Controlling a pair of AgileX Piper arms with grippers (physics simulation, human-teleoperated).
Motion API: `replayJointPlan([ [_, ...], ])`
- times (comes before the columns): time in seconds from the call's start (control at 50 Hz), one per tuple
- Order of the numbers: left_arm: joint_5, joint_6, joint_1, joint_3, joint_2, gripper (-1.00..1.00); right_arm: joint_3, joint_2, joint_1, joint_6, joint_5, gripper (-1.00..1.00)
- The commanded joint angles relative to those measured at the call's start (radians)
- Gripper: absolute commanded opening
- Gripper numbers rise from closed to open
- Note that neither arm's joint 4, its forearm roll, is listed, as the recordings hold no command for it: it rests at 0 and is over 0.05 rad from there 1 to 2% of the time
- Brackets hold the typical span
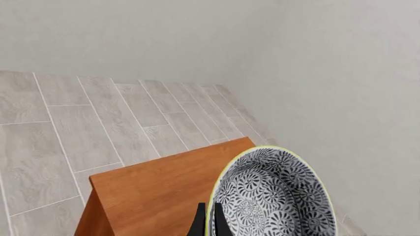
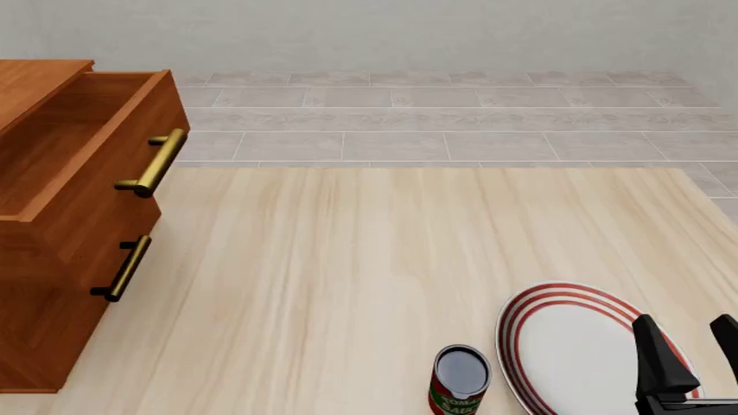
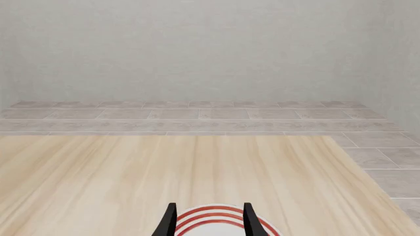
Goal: Put the bowl on top of the cabinet.
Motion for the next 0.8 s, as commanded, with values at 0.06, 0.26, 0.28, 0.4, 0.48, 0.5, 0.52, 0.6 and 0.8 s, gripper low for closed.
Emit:
replayJointPlan([
  [0.06,-0.006,-0.002,0.007,-0.006,0.009,-1.00,0.000,0.000,0.000,0.000,0.000,1.00],
  [0.26,-0.013,0.002,0.021,-0.001,-0.004,1.00,0.000,0.000,0.000,0.000,0.000,1.00],
  [0.28,-0.013,0.002,0.021,0.000,-0.004,1.00,0.000,0.000,0.000,0.000,0.000,1.00],
  [0.4,-0.026,0.004,0.031,0.009,-0.009,1.00,0.000,0.000,0.000,0.000,0.000,1.00],
  [0.48,-0.024,0.003,0.026,0.009,-0.010,1.00,0.000,0.000,0.000,0.000,0.000,1.00],
  [0.5,-0.022,0.003,0.024,0.009,-0.012,1.00,0.000,0.000,0.000,0.000,0.000,1.00],
  [0.52,-0.025,0.005,0.026,0.011,-0.019,1.00,0.000,0.000,0.000,0.000,0.000,1.00],
  [0.6,-0.024,0.003,0.020,0.017,-0.032,1.00,0.000,0.000,0.000,0.000,0.000,1.00],
  [0.8,-0.015,0.000,0.004,0.037,-0.114,1.00,0.000,0.000,0.000,0.000,0.000,1.00],
])
